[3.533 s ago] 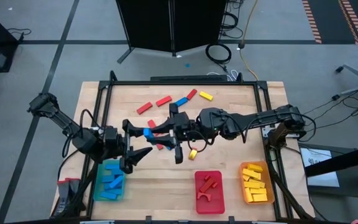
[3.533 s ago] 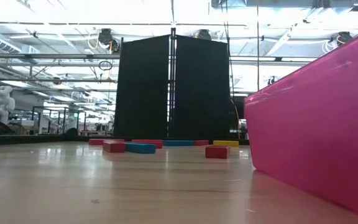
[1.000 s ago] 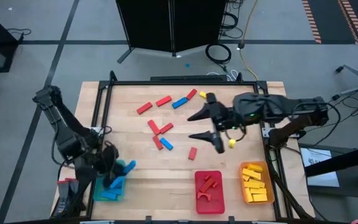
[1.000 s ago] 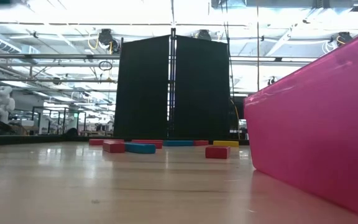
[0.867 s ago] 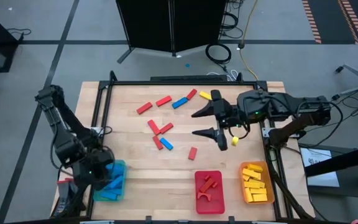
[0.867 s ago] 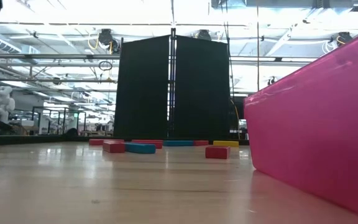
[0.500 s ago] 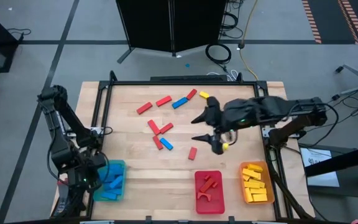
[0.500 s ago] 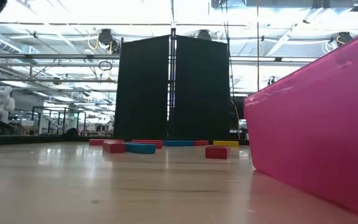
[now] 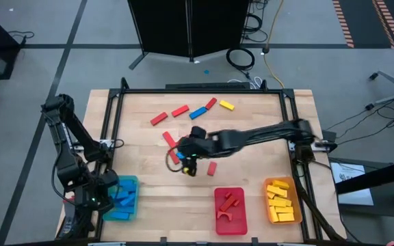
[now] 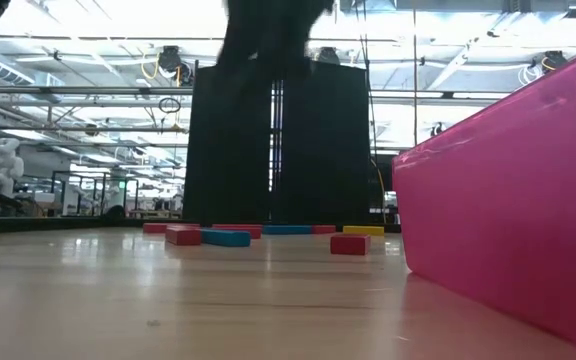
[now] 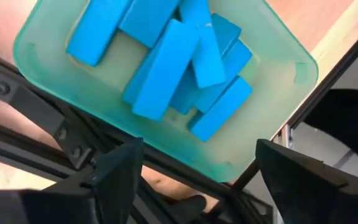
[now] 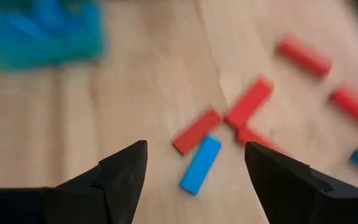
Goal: Sort blocks
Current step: Put the blue block into the blue bin
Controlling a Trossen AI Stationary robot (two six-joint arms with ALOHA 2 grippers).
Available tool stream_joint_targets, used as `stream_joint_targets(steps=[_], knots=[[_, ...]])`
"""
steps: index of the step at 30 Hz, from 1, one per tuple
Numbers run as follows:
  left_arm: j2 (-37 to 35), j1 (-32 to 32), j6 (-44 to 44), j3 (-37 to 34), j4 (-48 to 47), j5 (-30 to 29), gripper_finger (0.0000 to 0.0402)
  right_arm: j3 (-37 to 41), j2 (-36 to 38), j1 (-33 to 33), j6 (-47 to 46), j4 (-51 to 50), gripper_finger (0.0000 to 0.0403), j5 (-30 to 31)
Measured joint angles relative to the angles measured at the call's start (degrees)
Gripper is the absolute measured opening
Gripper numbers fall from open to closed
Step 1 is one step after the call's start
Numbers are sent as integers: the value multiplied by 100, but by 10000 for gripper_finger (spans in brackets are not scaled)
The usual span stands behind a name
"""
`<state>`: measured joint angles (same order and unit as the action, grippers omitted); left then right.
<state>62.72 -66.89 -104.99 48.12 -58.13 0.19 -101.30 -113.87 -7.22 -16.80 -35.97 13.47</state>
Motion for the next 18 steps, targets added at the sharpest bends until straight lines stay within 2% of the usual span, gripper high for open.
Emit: stream_joint_targets(steps=[4,10,18], knots=[[0,0,-124,0,87,-72,316,10,-712,245,-464,-225,265,-5],[0,0,-129,0,78,-473,317,11,-1437,464,-512,-338,265,-305],[0,0,-123,0,61,-730,317,-4,-1696,477,-504,167,265,-331]])
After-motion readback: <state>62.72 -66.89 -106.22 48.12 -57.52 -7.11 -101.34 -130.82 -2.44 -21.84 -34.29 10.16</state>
